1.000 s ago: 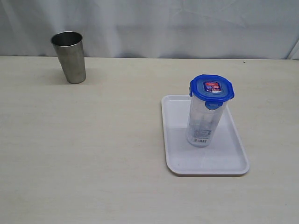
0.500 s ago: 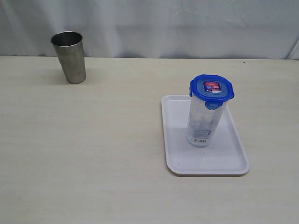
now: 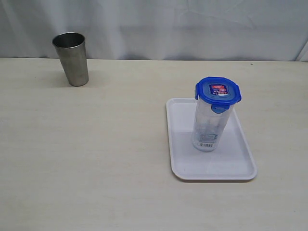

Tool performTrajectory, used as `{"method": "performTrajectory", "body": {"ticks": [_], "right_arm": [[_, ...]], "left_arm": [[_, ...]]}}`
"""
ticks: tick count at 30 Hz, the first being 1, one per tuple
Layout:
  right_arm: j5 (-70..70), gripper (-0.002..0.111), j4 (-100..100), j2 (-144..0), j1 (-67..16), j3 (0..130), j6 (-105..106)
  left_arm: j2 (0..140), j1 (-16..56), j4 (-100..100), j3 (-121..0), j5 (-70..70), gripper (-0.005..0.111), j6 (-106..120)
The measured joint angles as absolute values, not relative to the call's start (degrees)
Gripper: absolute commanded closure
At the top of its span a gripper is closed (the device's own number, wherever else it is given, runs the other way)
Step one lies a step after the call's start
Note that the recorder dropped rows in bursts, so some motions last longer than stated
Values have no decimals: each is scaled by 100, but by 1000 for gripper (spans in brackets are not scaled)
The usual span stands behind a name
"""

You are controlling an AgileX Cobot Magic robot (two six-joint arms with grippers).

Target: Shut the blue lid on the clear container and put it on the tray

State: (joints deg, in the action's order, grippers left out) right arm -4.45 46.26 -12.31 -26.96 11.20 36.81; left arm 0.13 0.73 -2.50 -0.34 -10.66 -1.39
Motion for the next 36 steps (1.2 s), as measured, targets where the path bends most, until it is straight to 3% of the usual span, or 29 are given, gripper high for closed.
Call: {"method": "performTrajectory", "body": {"ticks": [13, 36], "right_arm": [[-445, 104, 4626, -1231, -2696, 1120, 3681], [-940, 104, 3984, -992, -2696, 688, 3681]], "left_arm": [[13, 73, -250, -20, -1838, 107, 322], [13, 73, -250, -20, -1897, 107, 429]]}}
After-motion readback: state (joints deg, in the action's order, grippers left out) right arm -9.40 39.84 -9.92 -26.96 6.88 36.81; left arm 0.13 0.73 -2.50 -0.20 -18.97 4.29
